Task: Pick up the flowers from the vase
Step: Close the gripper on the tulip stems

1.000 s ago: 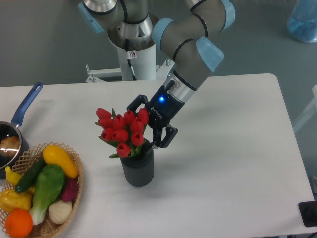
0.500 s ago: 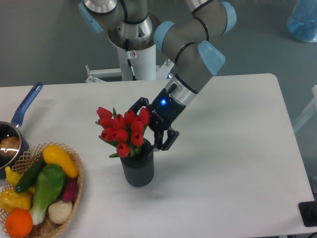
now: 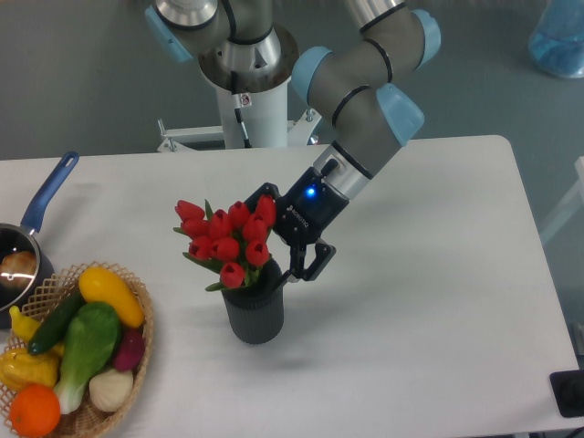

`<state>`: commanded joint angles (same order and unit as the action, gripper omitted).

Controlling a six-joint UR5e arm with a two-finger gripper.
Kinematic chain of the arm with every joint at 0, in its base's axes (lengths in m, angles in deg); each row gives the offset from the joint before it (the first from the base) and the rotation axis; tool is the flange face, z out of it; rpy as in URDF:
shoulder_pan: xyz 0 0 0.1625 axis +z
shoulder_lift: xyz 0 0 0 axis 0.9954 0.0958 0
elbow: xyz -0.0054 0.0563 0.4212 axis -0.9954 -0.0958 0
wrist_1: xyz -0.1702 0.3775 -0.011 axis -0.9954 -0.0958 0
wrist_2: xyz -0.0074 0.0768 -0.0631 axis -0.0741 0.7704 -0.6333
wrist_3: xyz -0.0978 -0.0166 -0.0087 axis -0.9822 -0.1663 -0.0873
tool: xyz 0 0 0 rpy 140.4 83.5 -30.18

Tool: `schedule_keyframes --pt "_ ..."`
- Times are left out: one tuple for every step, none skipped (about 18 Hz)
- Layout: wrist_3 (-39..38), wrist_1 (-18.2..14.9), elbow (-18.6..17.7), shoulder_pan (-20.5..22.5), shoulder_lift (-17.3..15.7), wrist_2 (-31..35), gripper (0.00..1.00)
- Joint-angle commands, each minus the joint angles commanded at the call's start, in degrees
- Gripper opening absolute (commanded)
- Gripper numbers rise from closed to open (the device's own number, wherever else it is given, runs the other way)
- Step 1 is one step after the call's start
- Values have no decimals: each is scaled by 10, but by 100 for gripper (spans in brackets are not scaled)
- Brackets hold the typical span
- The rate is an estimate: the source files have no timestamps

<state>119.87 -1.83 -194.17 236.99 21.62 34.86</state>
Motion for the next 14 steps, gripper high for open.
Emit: schedule_keyframes --pt "1 0 -1 0 0 0 100" --pt "0 0 -2 0 0 0 100" --pt "0 0 -2 -2 0 -2 100" --pt "1 0 -2 -3 0 -4 100" --pt "2 1 -2 -2 0 -7 100" --pt "2 1 -2 -2 0 -13 100" --pt "3 1 -2 -2 0 -20 100" --pt "3 2 -2 -3 0 -24 100" --pt "3 2 -2 -3 0 -25 99" --pt "3 2 -1 -1 0 -25 98" --pt "3 2 -2 -2 0 -25 94" --pt "3 2 -2 -3 0 -25 91" --pt "4 2 -1 -3 0 -25 87" --pt "5 2 -1 -3 1 -25 85"
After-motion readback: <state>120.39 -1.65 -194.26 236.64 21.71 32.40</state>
